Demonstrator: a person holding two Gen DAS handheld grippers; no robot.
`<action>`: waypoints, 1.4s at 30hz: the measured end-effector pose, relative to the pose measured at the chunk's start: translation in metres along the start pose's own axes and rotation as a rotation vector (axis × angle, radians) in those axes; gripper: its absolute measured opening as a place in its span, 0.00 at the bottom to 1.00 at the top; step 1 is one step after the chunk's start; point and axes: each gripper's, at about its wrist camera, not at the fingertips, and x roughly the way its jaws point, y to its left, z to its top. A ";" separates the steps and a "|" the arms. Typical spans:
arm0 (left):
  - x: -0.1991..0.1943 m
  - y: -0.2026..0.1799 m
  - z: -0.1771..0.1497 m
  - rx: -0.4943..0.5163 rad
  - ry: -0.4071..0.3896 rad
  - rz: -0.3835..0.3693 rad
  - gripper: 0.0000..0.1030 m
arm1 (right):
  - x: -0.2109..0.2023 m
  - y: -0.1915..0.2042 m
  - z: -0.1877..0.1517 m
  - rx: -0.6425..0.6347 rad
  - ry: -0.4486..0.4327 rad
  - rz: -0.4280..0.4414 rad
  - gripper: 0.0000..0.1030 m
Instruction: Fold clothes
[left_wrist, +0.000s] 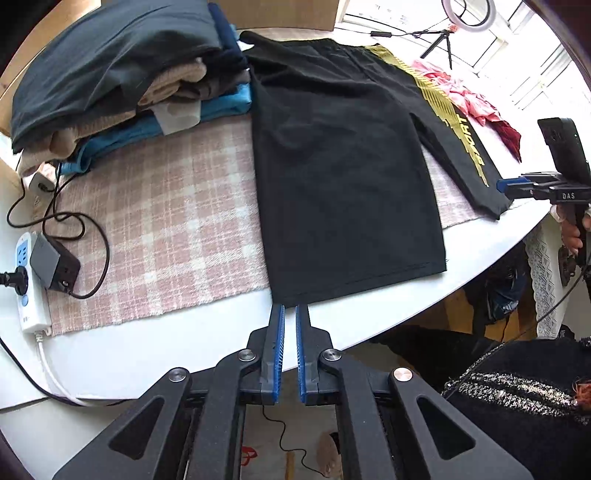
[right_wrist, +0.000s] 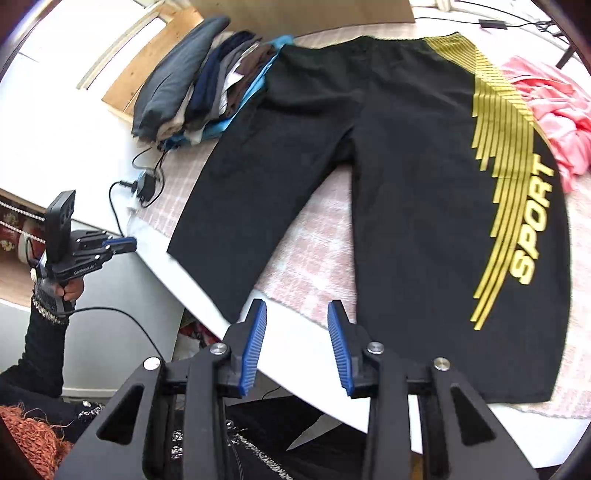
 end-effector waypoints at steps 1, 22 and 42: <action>0.001 -0.017 0.009 0.038 -0.010 -0.025 0.04 | -0.014 -0.016 0.000 0.032 -0.037 -0.046 0.33; 0.150 -0.253 0.118 0.227 0.117 -0.062 0.20 | -0.038 -0.184 -0.057 -0.126 0.084 -0.388 0.43; 0.061 -0.222 0.152 0.169 0.202 -0.075 0.13 | -0.127 -0.198 -0.017 0.011 -0.003 0.039 0.04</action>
